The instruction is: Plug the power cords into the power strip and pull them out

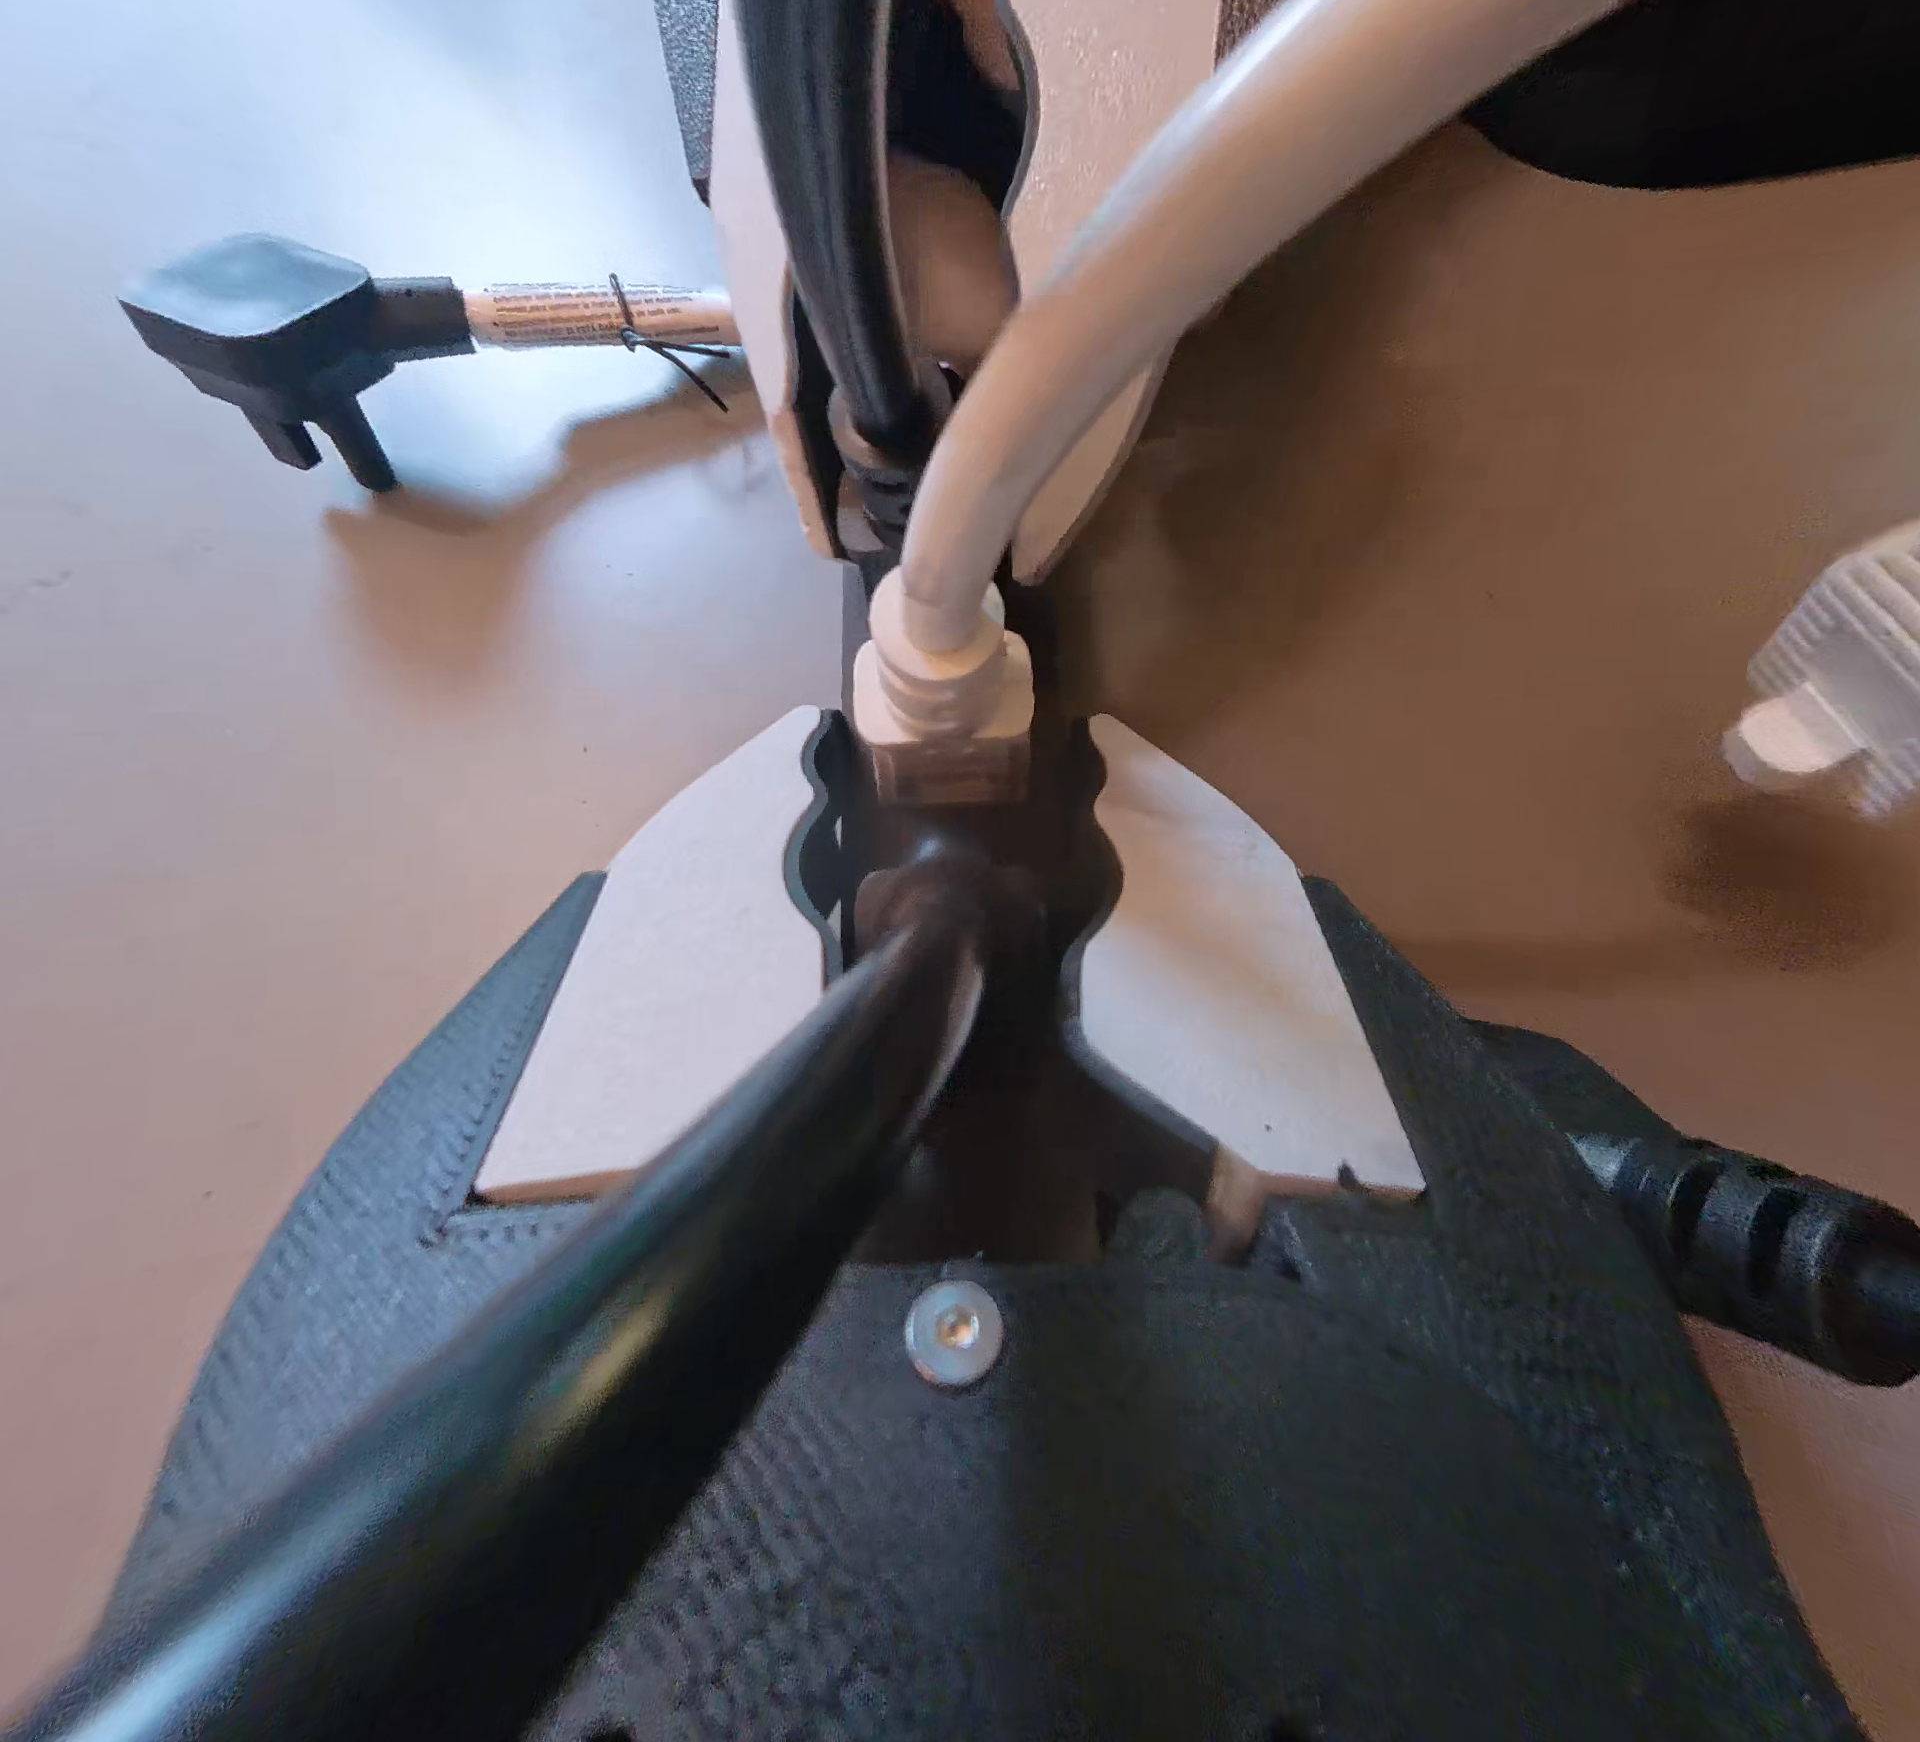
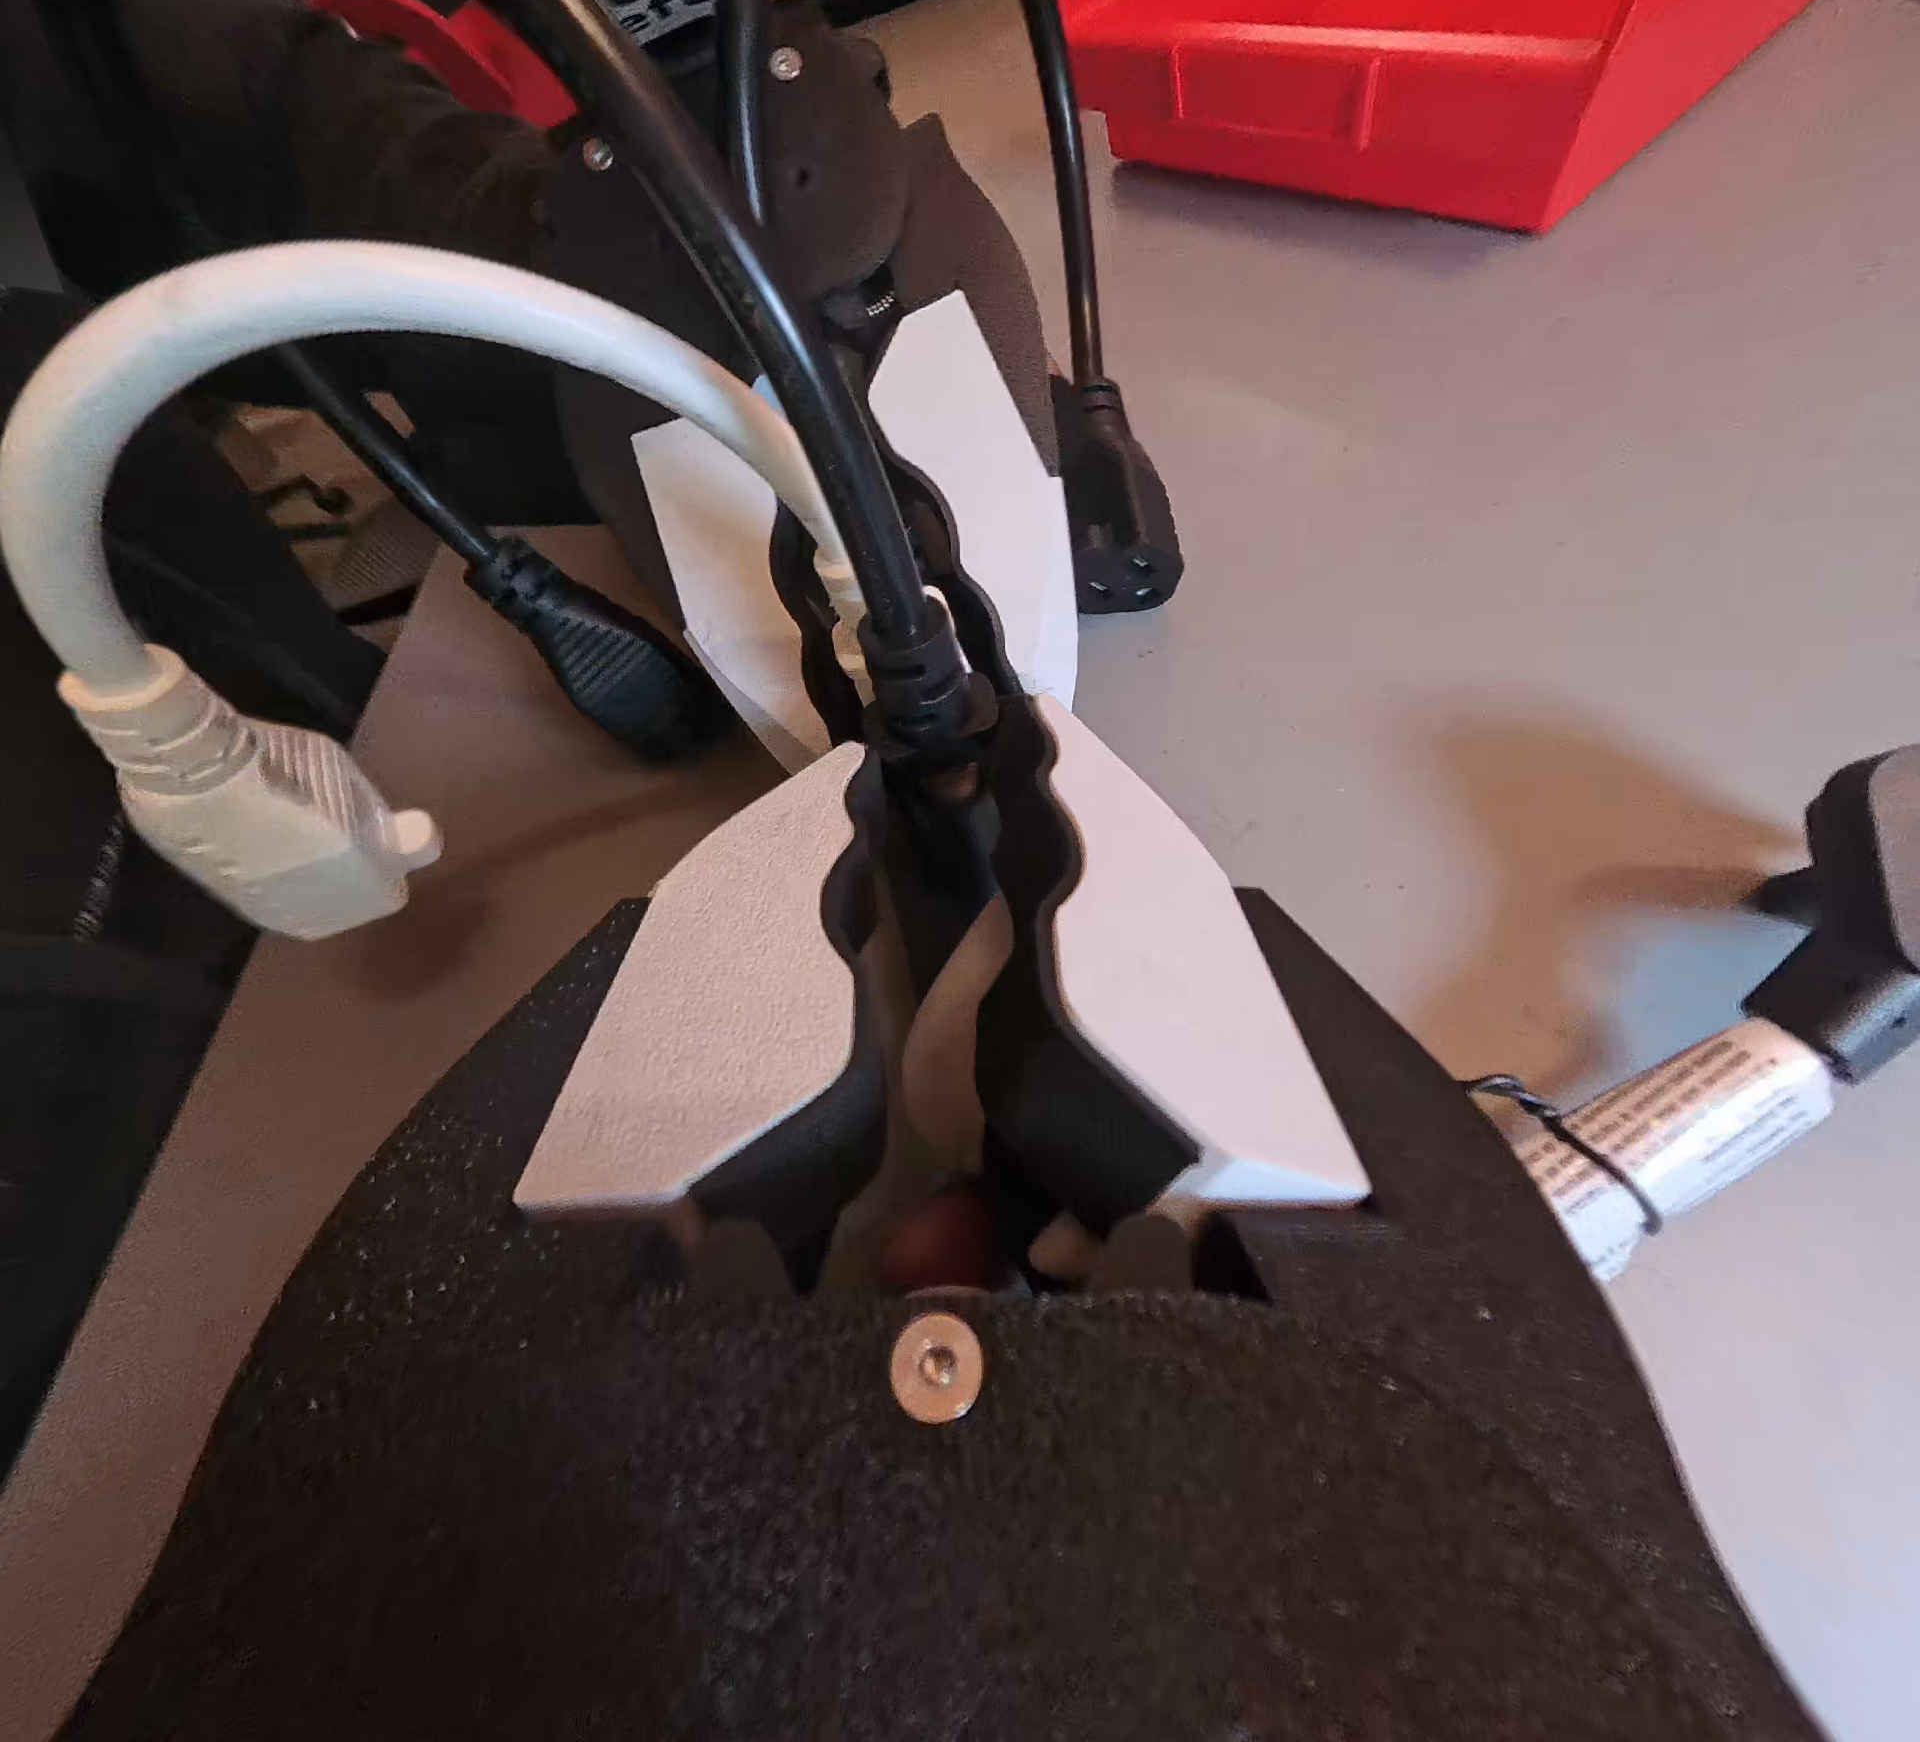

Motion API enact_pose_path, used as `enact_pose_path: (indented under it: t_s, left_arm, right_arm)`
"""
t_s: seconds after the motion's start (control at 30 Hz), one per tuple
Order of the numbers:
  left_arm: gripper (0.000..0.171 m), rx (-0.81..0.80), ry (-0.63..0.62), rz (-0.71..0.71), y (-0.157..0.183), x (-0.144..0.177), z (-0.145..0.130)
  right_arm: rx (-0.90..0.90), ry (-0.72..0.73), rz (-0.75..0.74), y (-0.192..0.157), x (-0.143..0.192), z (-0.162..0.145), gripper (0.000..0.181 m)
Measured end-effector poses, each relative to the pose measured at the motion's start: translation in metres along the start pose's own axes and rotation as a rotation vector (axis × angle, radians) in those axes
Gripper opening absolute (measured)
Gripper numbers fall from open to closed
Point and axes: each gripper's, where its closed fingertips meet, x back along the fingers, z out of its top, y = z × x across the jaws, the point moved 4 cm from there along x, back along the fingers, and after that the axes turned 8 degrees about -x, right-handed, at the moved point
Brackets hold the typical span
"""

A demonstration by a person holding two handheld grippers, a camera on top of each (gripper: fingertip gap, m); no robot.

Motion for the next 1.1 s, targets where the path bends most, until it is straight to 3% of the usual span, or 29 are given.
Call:
enact_pose_path:
  t_s: [0.37,0.47,0.8,0.93,1.1]
  left_arm:
    - [0.042,0.018,0.024,-0.021,0.000,0.000,0.000]
    - [0.042,0.028,0.026,-0.016,-0.001,-0.001,0.000]
    - [0.042,0.041,0.031,-0.009,-0.003,0.000,0.000]
    - [0.041,0.040,0.033,-0.005,-0.003,0.001,0.000]
    - [0.041,0.030,0.035,0.002,-0.003,0.001,0.000]
  right_arm:
    - [0.105,-0.032,-0.028,-0.003,0.001,-0.003,0.028]
    - [0.084,-0.051,-0.048,0.001,-0.001,-0.005,0.036]
    - [-0.025,0.114,0.022,0.001,0.020,0.020,0.040]
    - [0.008,0.008,0.022,0.000,0.016,0.007,0.047]
    - [0.166,-0.135,-0.098,0.002,-0.003,-0.010,0.042]
